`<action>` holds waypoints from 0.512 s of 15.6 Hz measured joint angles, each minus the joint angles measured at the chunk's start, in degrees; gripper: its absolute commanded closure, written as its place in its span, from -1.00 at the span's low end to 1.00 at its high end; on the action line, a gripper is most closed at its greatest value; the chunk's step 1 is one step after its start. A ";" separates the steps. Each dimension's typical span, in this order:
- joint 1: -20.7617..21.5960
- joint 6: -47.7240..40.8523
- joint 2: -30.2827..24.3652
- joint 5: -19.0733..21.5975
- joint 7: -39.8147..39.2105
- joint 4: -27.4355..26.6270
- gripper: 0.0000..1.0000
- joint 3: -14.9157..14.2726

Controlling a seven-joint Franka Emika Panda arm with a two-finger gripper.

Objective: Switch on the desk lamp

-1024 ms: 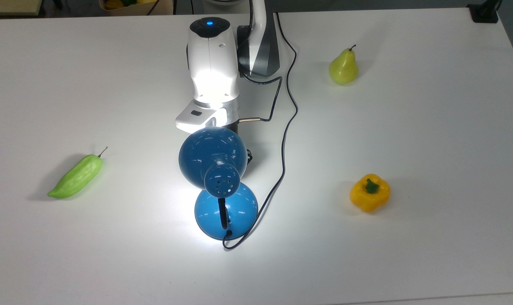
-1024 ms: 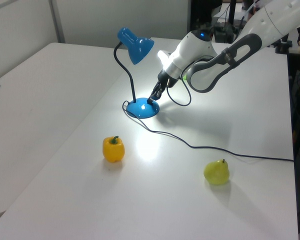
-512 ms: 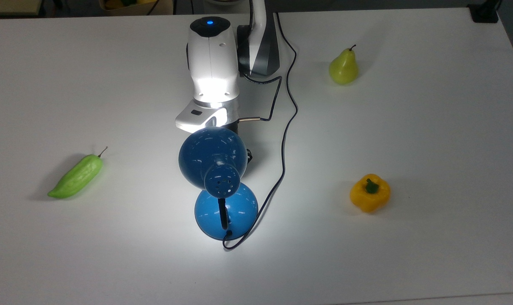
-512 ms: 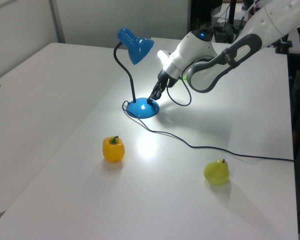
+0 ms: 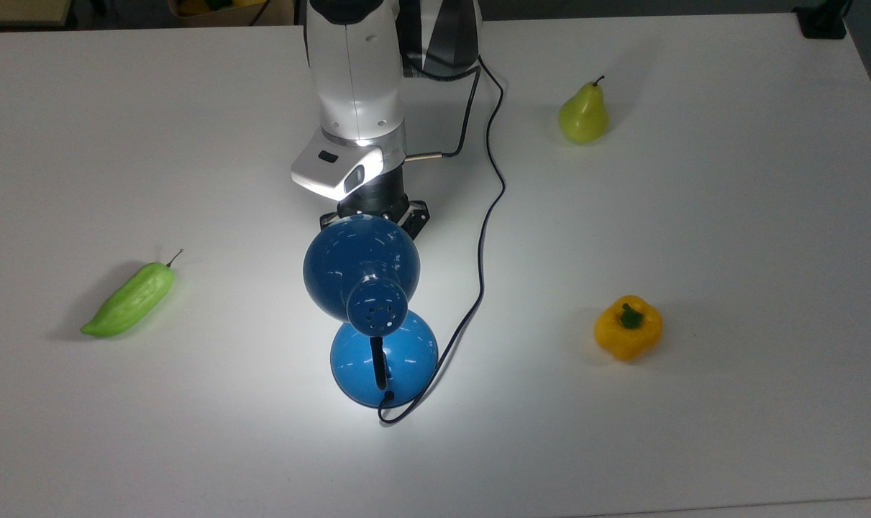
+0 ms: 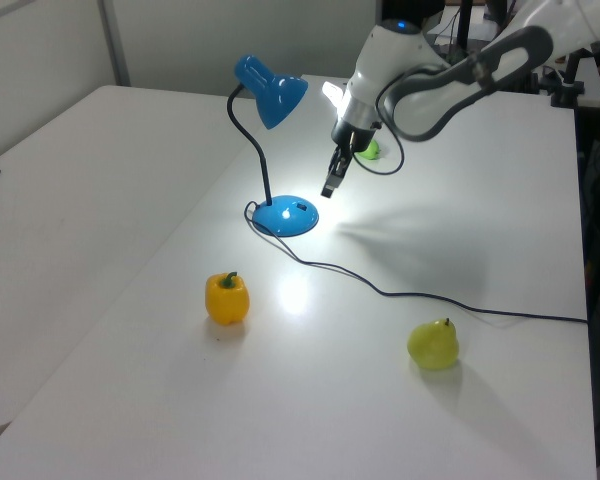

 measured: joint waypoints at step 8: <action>-0.38 -27.38 -13.99 0.00 1.87 0.34 -1.00 -0.43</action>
